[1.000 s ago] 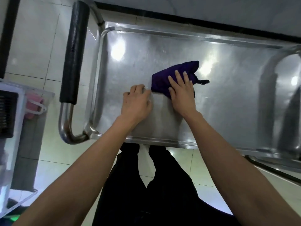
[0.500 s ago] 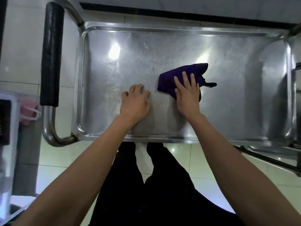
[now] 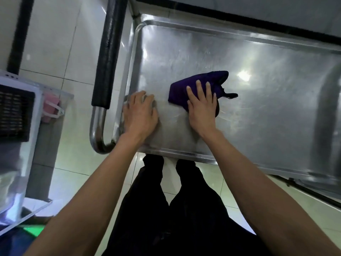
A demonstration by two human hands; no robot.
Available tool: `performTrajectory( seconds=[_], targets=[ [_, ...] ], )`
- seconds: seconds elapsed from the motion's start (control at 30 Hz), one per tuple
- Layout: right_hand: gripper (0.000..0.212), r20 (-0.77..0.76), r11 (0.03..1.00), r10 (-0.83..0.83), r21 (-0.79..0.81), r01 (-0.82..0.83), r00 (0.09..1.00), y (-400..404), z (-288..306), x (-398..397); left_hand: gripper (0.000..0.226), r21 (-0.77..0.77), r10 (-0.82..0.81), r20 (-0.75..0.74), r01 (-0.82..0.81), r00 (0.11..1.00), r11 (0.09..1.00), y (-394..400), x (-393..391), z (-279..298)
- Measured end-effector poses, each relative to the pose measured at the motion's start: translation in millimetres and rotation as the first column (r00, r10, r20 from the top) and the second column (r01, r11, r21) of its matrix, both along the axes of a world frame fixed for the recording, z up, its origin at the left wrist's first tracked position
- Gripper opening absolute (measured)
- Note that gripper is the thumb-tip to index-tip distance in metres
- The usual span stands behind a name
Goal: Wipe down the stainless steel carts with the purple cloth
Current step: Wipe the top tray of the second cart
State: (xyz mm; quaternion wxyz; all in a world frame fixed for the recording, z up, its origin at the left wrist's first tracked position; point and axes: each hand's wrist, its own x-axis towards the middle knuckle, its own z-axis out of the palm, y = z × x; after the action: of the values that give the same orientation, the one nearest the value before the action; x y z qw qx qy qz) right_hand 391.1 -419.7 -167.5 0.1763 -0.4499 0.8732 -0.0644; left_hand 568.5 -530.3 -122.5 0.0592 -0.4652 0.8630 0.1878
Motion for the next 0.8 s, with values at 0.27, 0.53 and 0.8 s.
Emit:
performTrajectory(
  seconds=[0.27,0.53,0.8],
  targets=[
    [0.049,0.041,0.993,0.113,-0.046,-0.111,0.993,-74,-4,62,0.054,0.066,0.228,-0.059,-0.224,0.972,0.972,-15,35,-3],
    [0.051,0.078,0.971,0.235,-0.061,-0.23,0.969,-107,4,81,0.071,0.153,0.286,-0.098,-0.269,0.953,0.951,-22,40,-5],
    [0.05,0.048,0.973,0.231,-0.039,-0.229,0.972,-49,9,59,0.062,-0.01,0.111,-0.037,-0.111,0.993,0.994,-3,33,-4]
  ],
)
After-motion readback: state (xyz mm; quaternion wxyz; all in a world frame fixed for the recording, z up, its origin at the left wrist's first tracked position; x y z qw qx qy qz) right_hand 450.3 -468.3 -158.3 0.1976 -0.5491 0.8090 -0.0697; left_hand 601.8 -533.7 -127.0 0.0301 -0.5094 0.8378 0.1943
